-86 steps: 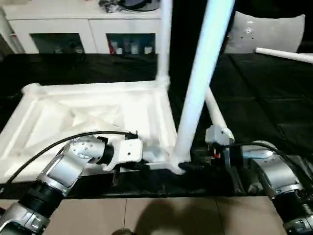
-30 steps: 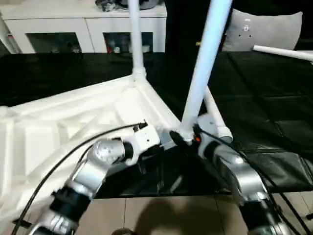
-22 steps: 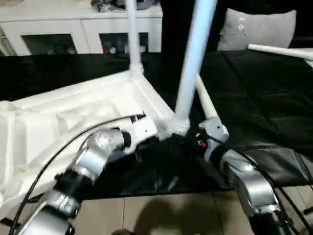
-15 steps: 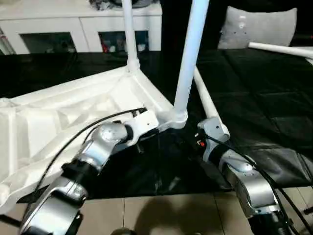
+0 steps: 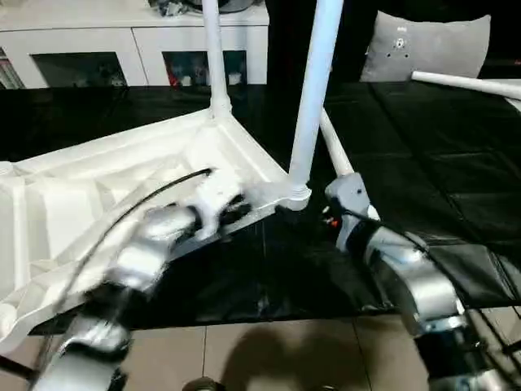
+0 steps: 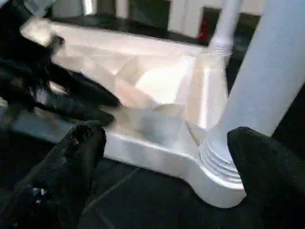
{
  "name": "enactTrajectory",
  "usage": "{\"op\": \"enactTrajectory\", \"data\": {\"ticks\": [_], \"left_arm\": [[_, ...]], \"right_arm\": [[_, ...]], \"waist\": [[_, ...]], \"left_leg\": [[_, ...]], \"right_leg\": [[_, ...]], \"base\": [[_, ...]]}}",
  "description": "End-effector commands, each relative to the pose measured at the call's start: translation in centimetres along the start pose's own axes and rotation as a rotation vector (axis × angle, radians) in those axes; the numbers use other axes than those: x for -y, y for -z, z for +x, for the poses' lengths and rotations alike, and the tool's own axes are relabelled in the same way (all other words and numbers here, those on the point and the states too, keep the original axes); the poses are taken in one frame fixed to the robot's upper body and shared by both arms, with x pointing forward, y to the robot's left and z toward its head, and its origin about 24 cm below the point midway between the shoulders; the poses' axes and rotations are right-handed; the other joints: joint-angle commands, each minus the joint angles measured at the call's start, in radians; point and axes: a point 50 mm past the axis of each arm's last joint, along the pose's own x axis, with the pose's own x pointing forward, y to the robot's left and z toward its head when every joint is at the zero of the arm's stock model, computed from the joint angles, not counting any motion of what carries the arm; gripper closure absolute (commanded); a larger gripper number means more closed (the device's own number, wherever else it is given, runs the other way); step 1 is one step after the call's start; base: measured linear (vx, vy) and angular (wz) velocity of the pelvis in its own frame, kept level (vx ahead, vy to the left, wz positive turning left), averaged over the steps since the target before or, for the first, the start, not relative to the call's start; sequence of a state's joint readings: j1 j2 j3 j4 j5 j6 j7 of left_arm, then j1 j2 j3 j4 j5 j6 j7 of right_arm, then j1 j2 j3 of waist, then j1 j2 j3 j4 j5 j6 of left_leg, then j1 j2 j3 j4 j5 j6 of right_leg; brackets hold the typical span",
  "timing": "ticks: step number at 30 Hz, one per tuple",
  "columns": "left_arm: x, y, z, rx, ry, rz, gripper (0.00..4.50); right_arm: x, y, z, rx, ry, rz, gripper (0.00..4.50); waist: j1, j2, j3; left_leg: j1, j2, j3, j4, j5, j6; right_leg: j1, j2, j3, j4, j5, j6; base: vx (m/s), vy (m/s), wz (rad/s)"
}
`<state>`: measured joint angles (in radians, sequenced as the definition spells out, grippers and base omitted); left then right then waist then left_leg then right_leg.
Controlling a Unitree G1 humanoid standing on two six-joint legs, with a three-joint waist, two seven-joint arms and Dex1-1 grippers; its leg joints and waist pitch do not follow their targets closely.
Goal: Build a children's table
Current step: Rotate leg to tighten
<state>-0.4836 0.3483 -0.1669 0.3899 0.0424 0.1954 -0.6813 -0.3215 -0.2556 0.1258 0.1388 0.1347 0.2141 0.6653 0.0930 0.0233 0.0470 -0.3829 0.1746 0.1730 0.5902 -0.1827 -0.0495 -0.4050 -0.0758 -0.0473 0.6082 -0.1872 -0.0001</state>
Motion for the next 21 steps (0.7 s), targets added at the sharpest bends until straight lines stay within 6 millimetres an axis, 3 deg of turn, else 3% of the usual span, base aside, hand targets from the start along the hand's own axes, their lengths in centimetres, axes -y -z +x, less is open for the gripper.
{"op": "enactTrajectory", "data": {"ticks": [1,2,7,9,12,14,18,21], "left_arm": [[-1.0,0.0,-1.7,-0.017,-0.049,0.0,3.34],[-1.3,0.3,-3.0,-0.036,-0.064,-0.008,3.34],[-1.3,0.3,-5.4,-0.052,-0.077,-0.024,3.34],[-1.0,0.1,-6.1,-0.057,-0.08,-0.039,3.34],[-1.0,0.0,-6.4,-0.068,-0.098,-0.047,3.34],[-1.1,0.0,-6.9,-0.083,-0.121,-0.053,3.34],[-1.4,0.1,-7.5,-0.106,-0.155,-0.053,3.34],[-2.8,0.6,-8.3,-0.165,-0.266,-0.049,3.34]], "right_arm": [[0.4,-0.1,0.1,-0.008,-0.084,-0.023,0.0],[1.1,-0.1,0.1,-0.025,-0.141,-0.04,0.0],[3.1,-0.6,0.9,-0.047,-0.227,-0.066,0.0],[4.3,-1.2,1.8,-0.044,-0.223,-0.067,0.0],[5.6,-1.8,2.7,-0.046,-0.147,-0.082,0.0],[6.8,-2.5,3.4,-0.028,-0.02,-0.095,0.0],[7.7,-3.0,3.9,-0.001,0.109,-0.101,0.0],[6.0,-2.8,5.1,0.079,0.062,-0.056,0.0]], "waist": [[0.005,-0.009,-0.06],[0.006,-0.01,-0.06],[0.007,-0.006,-0.059],[0.01,-0.003,-0.059],[0.017,-0.005,-0.06],[0.019,-0.002,-0.058],[0.028,0.0,-0.061],[0.027,-0.001,-0.063]], "left_leg": [[0.016,0.054,-0.016,-0.075,-0.213,0.028],[0.015,0.056,-0.019,-0.075,-0.211,0.031],[0.016,0.052,-0.016,-0.07,-0.203,0.042],[0.016,0.052,-0.016,-0.068,-0.202,0.039],[0.017,0.049,-0.014,-0.064,-0.184,0.048],[0.017,0.048,-0.014,-0.066,-0.192,0.035],[0.021,0.047,-0.013,-0.065,-0.2,0.02],[0.017,0.047,-0.013,-0.064,-0.198,0.026]], "right_leg": [[0.047,-0.069,0.04,-0.066,-0.178,-0.207],[0.048,-0.072,0.038,-0.061,-0.166,-0.22],[0.045,-0.069,0.038,-0.058,-0.144,-0.252],[0.045,-0.069,0.036,-0.056,-0.131,-0.282],[0.045,-0.066,0.036,-0.052,-0.11,-0.285],[0.042,-0.066,0.035,-0.053,-0.127,-0.293],[0.042,-0.062,0.035,-0.05,-0.122,-0.274],[0.044,-0.062,0.036,-0.047,-0.096,-0.269]], "base": [[0.0,0.0,0.0],[0.0,0.0,0.0],[0.0,0.0,0.0],[0.0,0.0,0.0],[0.0,0.0,0.0],[0.0,0.0,0.0],[0.0,0.0,0.0],[0.0,0.0,0.0]]}}
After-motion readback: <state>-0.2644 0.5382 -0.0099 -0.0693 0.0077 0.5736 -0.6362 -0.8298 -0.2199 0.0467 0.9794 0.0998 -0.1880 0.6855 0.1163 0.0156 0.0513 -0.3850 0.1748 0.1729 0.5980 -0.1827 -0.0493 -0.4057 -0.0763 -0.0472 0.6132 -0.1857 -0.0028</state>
